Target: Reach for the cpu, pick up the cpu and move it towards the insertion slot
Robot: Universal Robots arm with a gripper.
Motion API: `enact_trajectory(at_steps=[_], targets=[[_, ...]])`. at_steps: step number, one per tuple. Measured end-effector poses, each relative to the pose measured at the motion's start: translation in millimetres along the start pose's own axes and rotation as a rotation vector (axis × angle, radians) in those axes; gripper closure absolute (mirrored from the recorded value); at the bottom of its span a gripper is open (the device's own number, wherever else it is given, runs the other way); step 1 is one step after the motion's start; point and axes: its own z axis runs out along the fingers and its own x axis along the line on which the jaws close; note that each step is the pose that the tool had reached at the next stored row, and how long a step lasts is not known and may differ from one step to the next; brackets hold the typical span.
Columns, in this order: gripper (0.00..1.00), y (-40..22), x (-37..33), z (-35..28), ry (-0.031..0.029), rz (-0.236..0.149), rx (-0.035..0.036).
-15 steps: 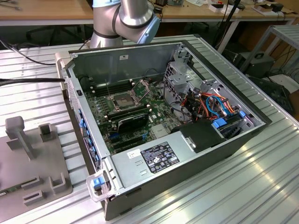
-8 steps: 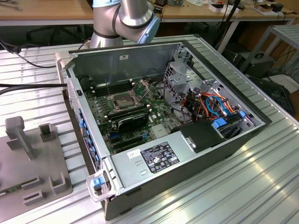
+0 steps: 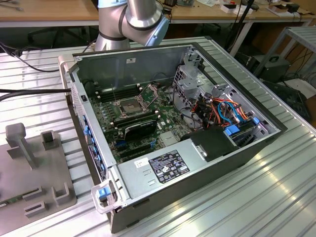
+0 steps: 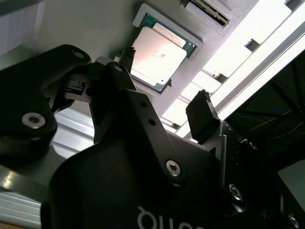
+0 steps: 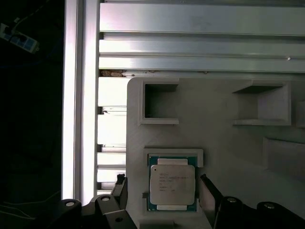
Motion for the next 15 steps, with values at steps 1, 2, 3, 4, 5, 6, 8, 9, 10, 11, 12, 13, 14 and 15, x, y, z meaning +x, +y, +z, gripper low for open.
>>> enact_trajectory(at_steps=[1,2,3,4,5,6,8,9,10,11,12,13,14,15], targets=[[0.29,0.0,0.0,0.0,0.0000,0.000,0.0000],[0.29,0.0,0.0,0.0,0.0000,0.000,0.0000],[0.29,0.0,0.0,0.0,0.0000,0.000,0.0001],[0.29,0.0,-0.1,0.1,0.0000,0.000,0.0003],[0.29,0.0,-0.4,0.4,-0.0004,0.000,0.0004],[0.29,-0.2,-1.8,0.9,0.0003,0.000,0.0009],[0.29,-0.1,-3.0,2.1,0.0015,0.000,0.0008],[0.29,-0.1,-3.5,3.3,0.0019,0.000,0.0008],[0.29,-0.2,-3.8,4.4,0.0025,0.000,0.0008],[0.29,-0.3,-4.0,5.8,0.0030,0.000,0.0008],[0.29,-0.4,-4.2,7.0,0.0034,0.000,0.0008],[0.29,-0.5,-4.4,9.7,0.0048,0.000,0.0008],[0.29,-0.6,-4.5,11.6,0.0059,0.000,0.0008],[0.29,-0.7,-4.5,13.1,0.0062,0.000,0.0007]])
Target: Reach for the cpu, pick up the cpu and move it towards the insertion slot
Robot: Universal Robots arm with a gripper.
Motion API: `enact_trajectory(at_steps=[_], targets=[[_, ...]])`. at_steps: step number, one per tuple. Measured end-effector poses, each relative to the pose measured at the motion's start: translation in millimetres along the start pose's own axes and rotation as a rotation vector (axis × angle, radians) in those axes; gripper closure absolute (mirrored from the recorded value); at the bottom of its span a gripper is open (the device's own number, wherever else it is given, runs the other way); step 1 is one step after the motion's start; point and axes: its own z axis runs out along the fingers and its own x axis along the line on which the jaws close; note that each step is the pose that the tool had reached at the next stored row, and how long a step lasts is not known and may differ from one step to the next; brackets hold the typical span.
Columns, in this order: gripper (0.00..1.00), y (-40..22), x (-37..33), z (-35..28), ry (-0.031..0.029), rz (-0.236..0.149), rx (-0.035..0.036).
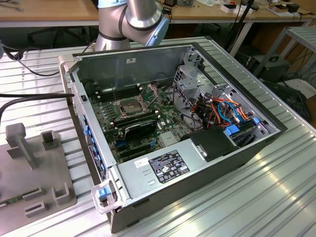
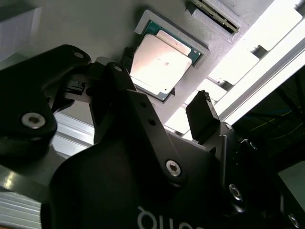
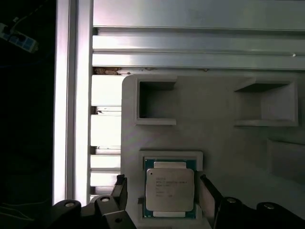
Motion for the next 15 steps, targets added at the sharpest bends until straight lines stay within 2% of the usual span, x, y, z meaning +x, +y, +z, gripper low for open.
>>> enact_trajectory(at_steps=[15], targets=[[0.29,-0.1,0.0,1.8,0.0000,0.000,0.0000]])
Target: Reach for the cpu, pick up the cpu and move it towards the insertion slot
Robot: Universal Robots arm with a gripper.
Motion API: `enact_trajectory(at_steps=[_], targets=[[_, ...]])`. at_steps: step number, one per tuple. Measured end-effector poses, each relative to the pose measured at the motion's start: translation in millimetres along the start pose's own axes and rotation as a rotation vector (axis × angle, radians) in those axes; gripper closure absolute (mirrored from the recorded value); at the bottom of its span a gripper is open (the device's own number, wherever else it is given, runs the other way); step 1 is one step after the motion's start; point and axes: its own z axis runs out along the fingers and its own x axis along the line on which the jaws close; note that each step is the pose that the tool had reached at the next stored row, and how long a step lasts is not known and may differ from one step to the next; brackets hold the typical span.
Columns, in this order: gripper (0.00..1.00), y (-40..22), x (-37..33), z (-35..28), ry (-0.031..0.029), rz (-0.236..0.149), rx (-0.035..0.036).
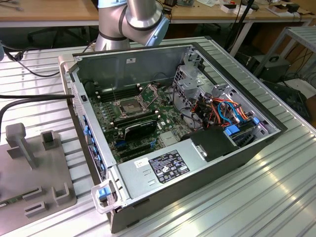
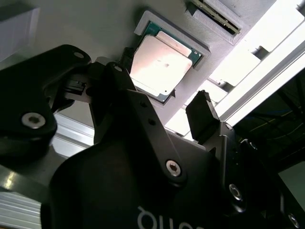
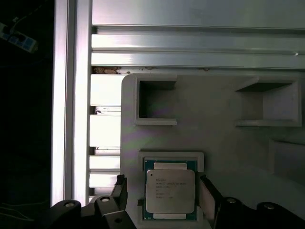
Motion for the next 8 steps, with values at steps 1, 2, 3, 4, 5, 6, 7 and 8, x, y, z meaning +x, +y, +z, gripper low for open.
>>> enact_trajectory(at_steps=[1,2,3,4,5,6,7,8], targets=[[0.29,0.0,0.0,0.1,0.0000,0.000,0.0000],[0.29,0.0,0.0,0.2,0.0000,0.000,0.0000],[0.29,0.0,-0.6,0.6,-0.0004,0.000,-0.0003],[0.29,-0.1,-1.7,0.7,-0.0001,0.002,-0.0001],[0.29,0.0,-2.5,1.3,-0.0005,0.007,-0.0001],[0.29,-0.1,-2.6,1.7,-0.0006,0.011,0.0000],[0.29,-0.1,-2.7,2.4,-0.0006,0.016,0.0001],[0.29,-0.1,-2.9,3.2,-0.0009,0.021,0.0002]])
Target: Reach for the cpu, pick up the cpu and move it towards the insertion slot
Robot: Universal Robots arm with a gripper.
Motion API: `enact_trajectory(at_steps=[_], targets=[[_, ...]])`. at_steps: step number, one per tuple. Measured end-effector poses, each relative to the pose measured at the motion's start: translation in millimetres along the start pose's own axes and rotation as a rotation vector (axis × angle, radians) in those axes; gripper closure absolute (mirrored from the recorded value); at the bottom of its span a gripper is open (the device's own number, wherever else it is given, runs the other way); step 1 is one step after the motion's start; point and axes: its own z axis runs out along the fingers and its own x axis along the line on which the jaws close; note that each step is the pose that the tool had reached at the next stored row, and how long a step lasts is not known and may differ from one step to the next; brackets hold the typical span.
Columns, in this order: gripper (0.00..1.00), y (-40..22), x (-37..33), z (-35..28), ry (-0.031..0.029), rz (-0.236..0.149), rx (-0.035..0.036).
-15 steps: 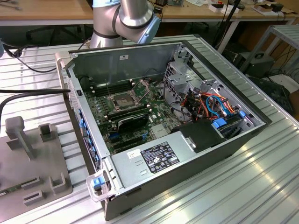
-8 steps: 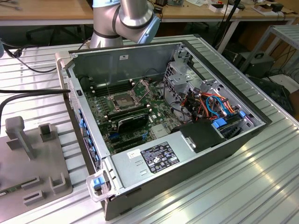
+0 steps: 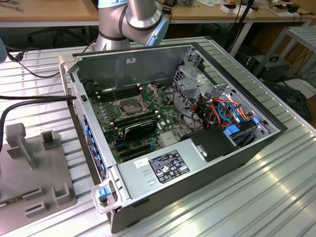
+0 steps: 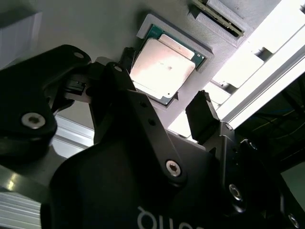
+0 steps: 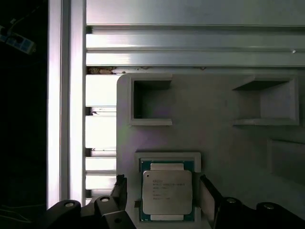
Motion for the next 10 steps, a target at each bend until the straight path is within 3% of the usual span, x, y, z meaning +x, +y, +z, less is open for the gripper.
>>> enact_trajectory(at_steps=[10], targets=[[0.29,-0.3,-1.3,5.6,-0.0005,0.011,0.0028]])
